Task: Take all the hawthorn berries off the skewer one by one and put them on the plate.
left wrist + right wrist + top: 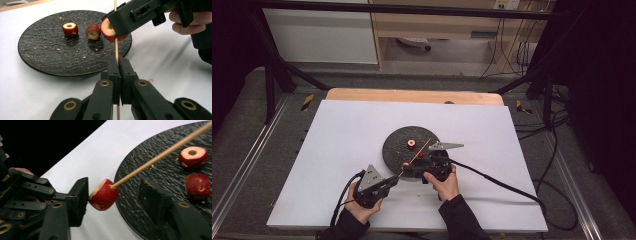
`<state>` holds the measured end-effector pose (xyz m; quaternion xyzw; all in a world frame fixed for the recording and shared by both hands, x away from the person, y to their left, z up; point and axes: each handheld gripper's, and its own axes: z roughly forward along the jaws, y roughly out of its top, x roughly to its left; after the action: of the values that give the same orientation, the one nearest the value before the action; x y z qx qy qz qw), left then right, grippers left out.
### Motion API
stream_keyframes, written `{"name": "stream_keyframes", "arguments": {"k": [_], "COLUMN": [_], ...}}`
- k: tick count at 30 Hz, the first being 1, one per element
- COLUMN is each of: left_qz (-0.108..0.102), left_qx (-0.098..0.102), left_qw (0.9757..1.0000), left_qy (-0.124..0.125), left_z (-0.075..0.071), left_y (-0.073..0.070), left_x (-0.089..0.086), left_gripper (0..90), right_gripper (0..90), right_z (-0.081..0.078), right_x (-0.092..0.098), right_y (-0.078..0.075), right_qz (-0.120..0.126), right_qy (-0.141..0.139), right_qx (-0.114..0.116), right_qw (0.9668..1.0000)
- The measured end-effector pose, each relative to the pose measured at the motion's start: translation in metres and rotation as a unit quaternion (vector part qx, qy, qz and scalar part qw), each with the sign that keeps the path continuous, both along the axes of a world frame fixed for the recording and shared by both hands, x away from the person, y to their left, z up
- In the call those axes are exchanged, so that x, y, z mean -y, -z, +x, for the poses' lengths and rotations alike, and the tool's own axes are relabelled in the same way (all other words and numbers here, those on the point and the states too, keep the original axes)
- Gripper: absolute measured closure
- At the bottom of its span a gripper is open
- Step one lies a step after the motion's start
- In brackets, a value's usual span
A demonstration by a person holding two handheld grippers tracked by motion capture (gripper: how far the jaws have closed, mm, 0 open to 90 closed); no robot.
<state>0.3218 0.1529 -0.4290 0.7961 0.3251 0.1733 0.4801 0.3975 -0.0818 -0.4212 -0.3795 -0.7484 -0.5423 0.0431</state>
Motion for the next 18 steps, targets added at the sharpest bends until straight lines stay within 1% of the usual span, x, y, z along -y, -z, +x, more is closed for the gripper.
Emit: {"name": "stream_keyframes", "arguments": {"k": [4,10,14,18], "left_qz": [0.0,0.002,0.0,-0.002], "left_qx": [0.001,0.001,0.002,0.003], "left_qw": [1.0,1.0,1.0,1.0], "left_qy": [0.0,0.0,0.001,0.0], "left_z": [-0.0001,-0.0001,-0.0006,-0.0007], "left_y": [0.0001,0.0007,0.0001,-0.0006], "left_x": [0.0002,0.0009,0.0007,-0.0002], "left_gripper": [88.0,88.0,88.0,88.1], "right_gripper": [53.7,61.8,63.4,63.7], "right_z": [-0.0003,-0.0002,0.0001,0.0009], "right_x": [-0.0004,-0.0013,-0.0007,0.0008], "right_y": [0.0006,0.0018,0.0007,-0.0023], "right_qz": [0.006,0.012,0.015,0.017], "right_qy": [-0.006,-0.014,-0.015,-0.008], "right_qx": [-0.009,-0.023,-0.024,-0.018], "right_qw": [0.9999,0.9996,0.9995,0.9997]}}
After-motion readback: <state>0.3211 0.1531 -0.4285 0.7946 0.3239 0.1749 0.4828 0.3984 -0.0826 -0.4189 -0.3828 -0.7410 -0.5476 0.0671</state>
